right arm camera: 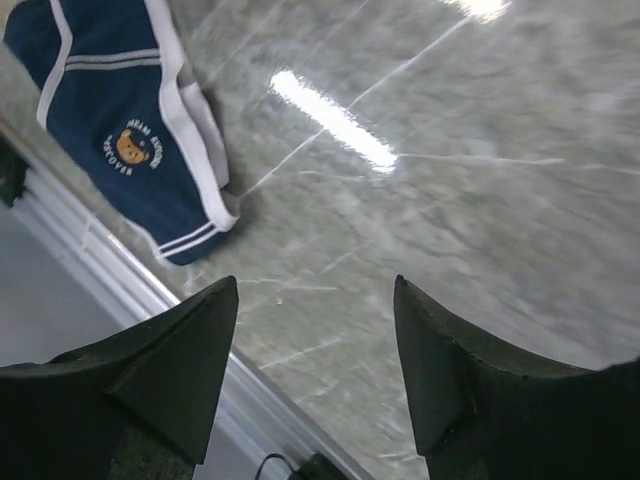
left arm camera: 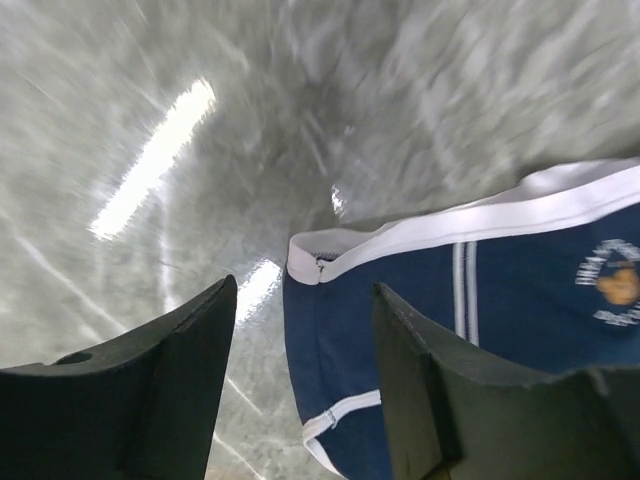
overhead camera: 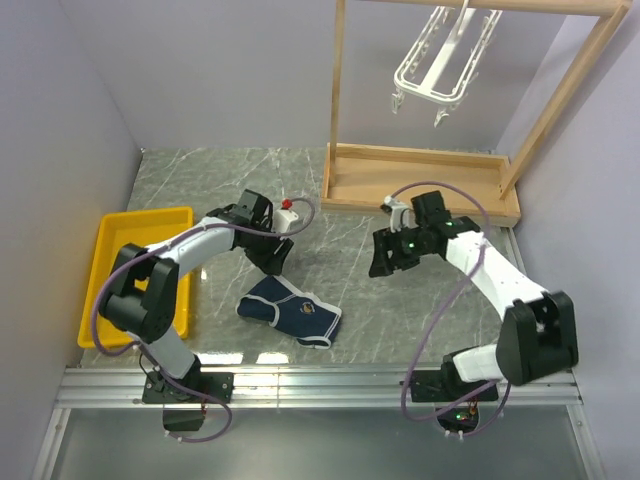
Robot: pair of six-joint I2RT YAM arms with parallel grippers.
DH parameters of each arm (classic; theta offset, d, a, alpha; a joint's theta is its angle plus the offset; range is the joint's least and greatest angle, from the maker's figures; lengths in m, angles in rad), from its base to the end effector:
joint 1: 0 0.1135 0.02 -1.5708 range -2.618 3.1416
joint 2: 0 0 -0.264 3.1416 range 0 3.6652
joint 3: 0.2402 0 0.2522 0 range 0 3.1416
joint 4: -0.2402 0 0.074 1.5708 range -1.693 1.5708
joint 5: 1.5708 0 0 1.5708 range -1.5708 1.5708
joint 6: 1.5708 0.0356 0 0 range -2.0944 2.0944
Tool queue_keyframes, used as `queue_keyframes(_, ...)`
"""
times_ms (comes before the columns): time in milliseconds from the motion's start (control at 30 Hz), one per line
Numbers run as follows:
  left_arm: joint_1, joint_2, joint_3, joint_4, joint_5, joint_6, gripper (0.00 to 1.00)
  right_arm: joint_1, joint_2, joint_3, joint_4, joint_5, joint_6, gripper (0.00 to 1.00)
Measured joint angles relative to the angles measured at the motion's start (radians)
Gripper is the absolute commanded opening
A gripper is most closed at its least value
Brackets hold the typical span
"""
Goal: Clip the underwear to the hanger
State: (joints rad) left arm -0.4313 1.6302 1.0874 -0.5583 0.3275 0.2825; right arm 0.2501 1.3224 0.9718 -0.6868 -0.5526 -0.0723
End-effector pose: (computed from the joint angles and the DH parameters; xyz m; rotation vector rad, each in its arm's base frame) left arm 0.2906 -0.1463 0.2058 1.0270 2.4536 -0.4852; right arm 0.2461 0.0822 0.2518 -0.6053 2.4895 0.7834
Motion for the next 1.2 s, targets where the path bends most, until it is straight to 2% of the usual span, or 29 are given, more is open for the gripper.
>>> queue_keyframes(300,0.004,0.091,-0.051,0.026,-0.024,-0.004,0.57,0.125,0.250,0.002,0.060,-0.162,0.121,0.68)
queue_keyframes(533,0.058,0.091,-0.051,0.042,0.005,-0.039,0.66,0.328,0.356,0.001,0.149,-0.235,0.244,0.69)
queue_keyframes(600,0.083,0.091,-0.051,0.041,0.020,-0.046,0.67,0.353,0.385,-0.005,0.165,-0.242,0.262,0.69)
queue_keyframes(700,0.110,0.085,-0.060,0.044,0.043,-0.059,0.67,0.358,0.435,-0.007,0.180,-0.245,0.287,0.70)
queue_keyframes(933,0.113,0.076,-0.082,0.056,0.082,-0.062,0.58,0.361,0.498,-0.006,0.213,-0.262,0.326,0.57)
queue_keyframes(1100,0.113,0.080,-0.083,0.061,0.105,-0.063,0.54,0.338,0.488,0.002,0.177,-0.237,0.296,0.57)
queue_keyframes(1200,0.113,0.082,-0.083,0.061,0.121,-0.063,0.54,0.310,0.442,-0.002,0.145,-0.203,0.272,0.61)
